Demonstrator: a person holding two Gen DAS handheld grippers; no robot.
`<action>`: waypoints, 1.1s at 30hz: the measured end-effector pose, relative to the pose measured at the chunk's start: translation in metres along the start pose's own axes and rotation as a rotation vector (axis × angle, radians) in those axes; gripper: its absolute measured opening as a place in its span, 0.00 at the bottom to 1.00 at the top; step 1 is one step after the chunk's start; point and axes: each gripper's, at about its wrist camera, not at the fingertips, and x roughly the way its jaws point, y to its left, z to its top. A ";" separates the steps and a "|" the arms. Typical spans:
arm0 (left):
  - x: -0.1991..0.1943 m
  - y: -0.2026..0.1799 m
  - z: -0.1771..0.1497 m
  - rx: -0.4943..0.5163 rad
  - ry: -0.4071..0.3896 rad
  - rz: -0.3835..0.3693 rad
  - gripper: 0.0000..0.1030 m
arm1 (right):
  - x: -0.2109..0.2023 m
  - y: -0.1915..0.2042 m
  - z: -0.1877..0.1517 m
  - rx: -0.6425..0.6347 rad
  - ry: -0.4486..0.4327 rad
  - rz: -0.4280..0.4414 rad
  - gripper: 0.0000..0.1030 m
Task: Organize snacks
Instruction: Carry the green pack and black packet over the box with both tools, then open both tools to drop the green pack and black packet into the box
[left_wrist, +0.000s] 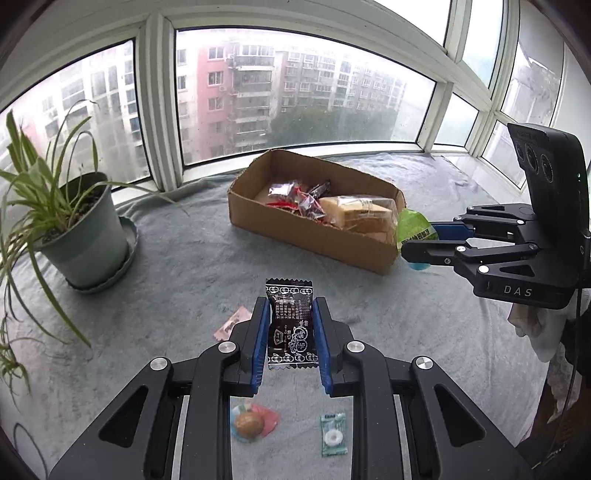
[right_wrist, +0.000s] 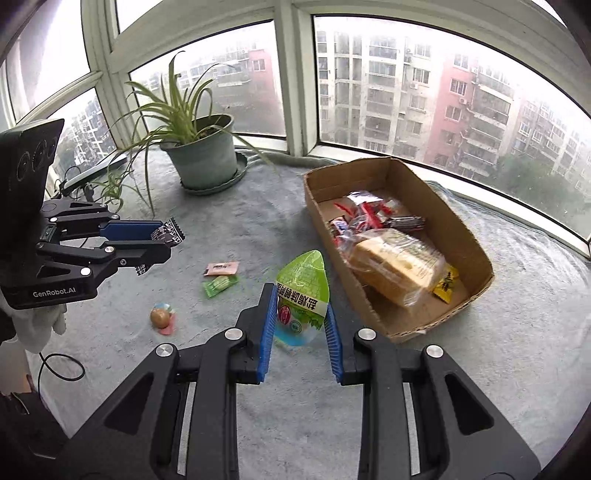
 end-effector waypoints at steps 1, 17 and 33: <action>0.003 -0.001 0.005 -0.001 -0.004 -0.001 0.21 | 0.000 -0.005 0.002 0.005 -0.004 -0.010 0.25; 0.060 -0.007 0.074 -0.035 -0.039 0.021 0.21 | 0.032 -0.085 0.036 0.081 -0.002 -0.108 0.25; 0.119 -0.011 0.109 -0.067 -0.027 0.030 0.21 | 0.076 -0.141 0.038 0.183 0.044 -0.134 0.25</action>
